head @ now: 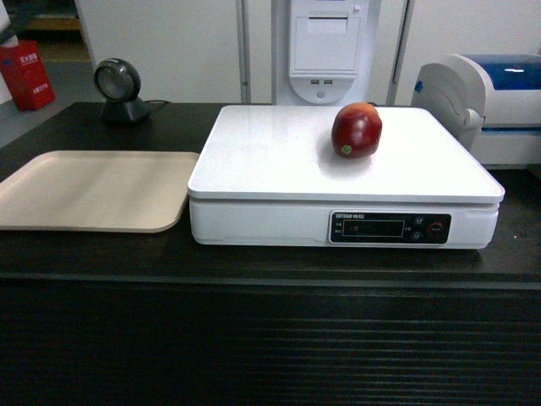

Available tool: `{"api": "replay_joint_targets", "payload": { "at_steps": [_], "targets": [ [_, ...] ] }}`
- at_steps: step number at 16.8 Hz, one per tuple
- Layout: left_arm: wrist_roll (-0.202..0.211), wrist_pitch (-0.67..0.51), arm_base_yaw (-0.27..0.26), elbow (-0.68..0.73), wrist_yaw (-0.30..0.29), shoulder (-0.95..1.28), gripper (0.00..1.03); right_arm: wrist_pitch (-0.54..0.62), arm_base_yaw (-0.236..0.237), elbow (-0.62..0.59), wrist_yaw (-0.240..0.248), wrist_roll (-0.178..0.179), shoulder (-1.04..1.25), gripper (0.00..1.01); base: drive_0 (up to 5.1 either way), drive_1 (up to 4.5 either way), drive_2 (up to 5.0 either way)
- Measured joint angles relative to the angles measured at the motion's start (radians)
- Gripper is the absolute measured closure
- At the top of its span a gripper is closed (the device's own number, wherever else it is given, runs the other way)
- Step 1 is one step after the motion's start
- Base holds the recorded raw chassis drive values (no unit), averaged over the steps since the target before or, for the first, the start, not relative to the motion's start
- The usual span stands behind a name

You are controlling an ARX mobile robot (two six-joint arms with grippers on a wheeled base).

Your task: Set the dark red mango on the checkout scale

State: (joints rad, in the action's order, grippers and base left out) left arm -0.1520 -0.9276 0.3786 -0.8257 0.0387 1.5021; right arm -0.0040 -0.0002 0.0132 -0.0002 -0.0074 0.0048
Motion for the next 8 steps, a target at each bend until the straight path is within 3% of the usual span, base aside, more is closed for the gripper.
{"api": "replay_joint_targets", "payload": {
  "at_steps": [4,5,6,8],
  "targets": [
    [-0.016,-0.003,-0.131,0.254,-0.009,-0.192,0.05,0.0,0.0,0.0,0.0,0.0,0.0,0.03,0.0,0.0,0.0],
    [0.009,0.105,-0.15,0.267,0.053,-0.263,0.09,0.0,0.0,0.0,0.0,0.0,0.0,0.03,0.0,0.0,0.0],
    [0.059,0.227,-0.192,0.299,0.104,-0.354,0.2,0.0,0.0,0.0,0.0,0.0,0.0,0.03,0.0,0.0,0.0],
    [0.112,0.285,-0.26,0.432,0.099,-0.475,0.42,0.0,0.0,0.0,0.0,0.0,0.0,0.03,0.0,0.0,0.0]
  ]
}}
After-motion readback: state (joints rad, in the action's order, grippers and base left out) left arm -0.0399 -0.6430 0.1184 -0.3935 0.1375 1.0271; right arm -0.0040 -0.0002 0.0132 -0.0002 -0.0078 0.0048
